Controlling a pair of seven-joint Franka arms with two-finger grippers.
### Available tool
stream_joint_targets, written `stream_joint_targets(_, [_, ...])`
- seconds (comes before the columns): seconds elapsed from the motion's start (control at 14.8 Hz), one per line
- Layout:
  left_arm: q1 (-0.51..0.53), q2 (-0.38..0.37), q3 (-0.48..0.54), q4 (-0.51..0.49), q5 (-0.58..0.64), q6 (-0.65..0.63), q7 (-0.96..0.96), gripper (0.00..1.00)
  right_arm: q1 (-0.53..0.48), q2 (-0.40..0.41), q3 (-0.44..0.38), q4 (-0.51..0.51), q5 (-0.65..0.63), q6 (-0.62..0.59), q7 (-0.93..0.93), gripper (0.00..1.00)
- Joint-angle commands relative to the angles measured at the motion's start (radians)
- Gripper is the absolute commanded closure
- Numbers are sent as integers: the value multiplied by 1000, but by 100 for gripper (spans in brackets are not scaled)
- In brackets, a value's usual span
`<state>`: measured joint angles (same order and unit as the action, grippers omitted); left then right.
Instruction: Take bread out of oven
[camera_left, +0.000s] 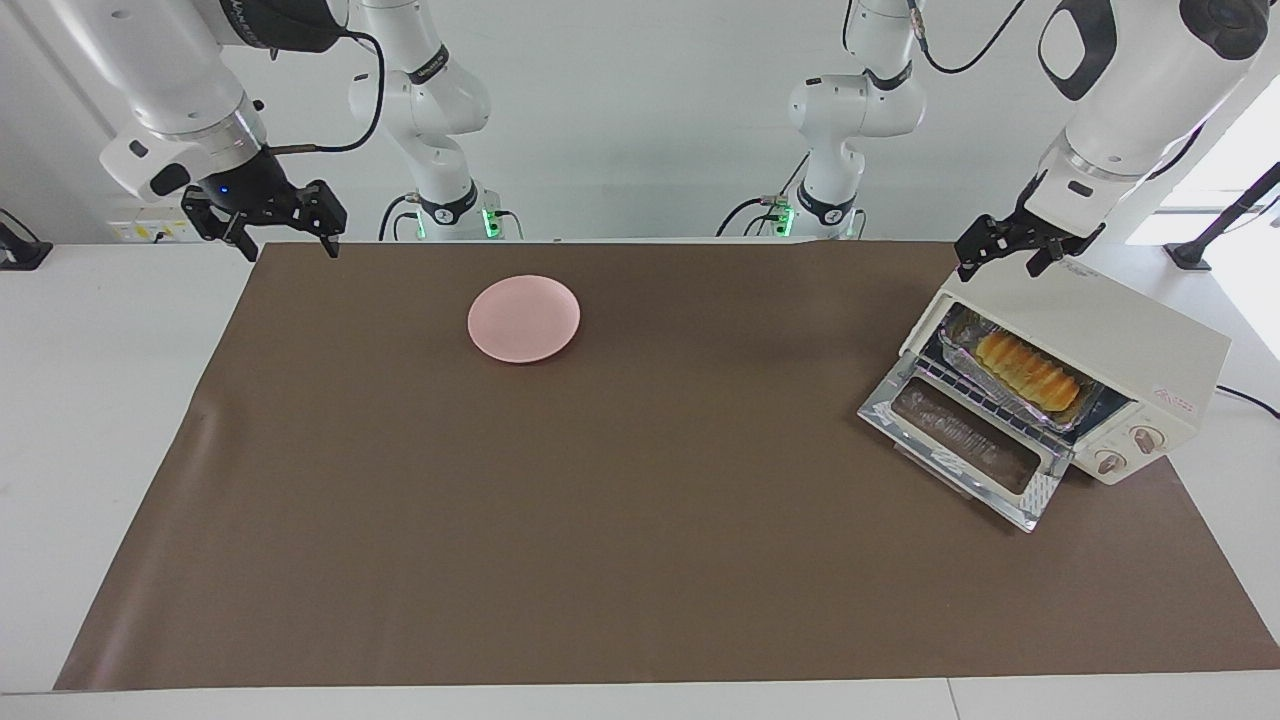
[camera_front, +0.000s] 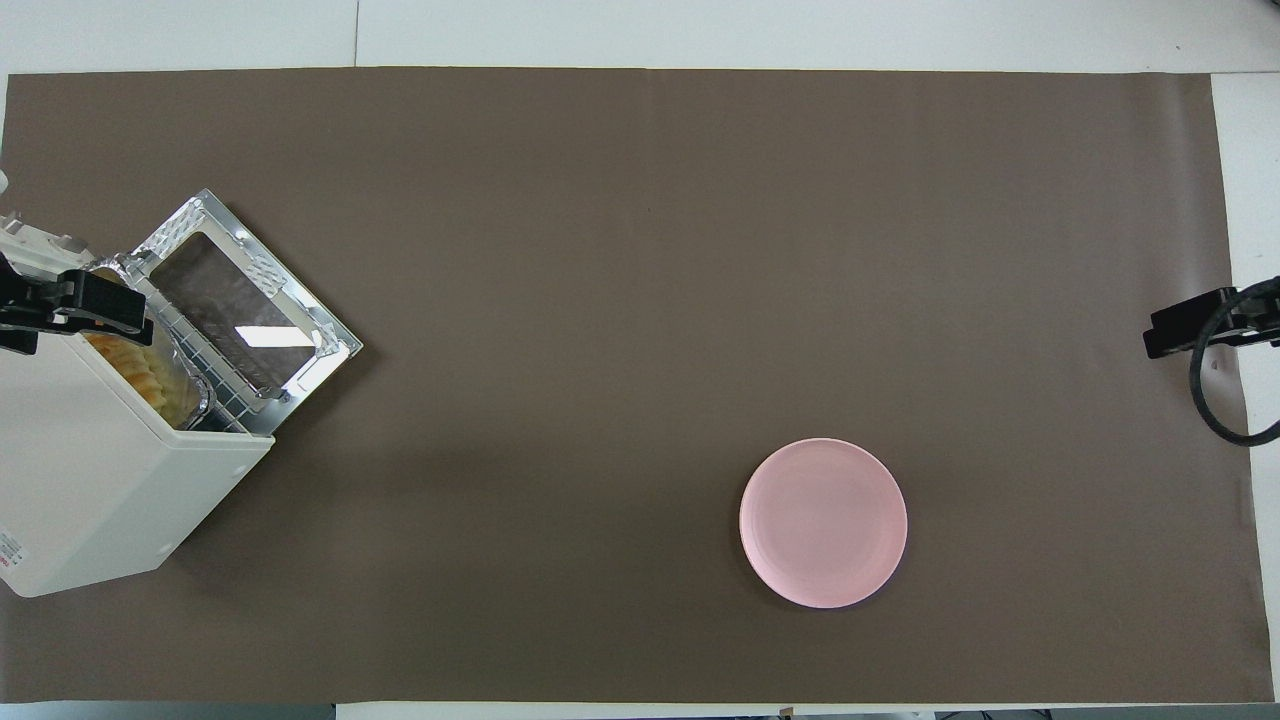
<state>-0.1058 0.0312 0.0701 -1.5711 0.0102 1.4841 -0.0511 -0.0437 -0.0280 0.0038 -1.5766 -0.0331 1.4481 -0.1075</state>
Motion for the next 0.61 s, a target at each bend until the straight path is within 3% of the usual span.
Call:
stream_joint_targets(0.0, [5,266,3,301,14,-111,-125,0,-5,-21,5,-22,2,0,-14,0])
stream_joint_targets(0.2, [3,401,5,399,83,-64,-220,0,-4,-21,5,-22,2,0,-14,0])
stream_joint_targets(0.54, [-3,426,45,307,160,63,-389,0,-5,-21,5,-22,2,1,-14,0])
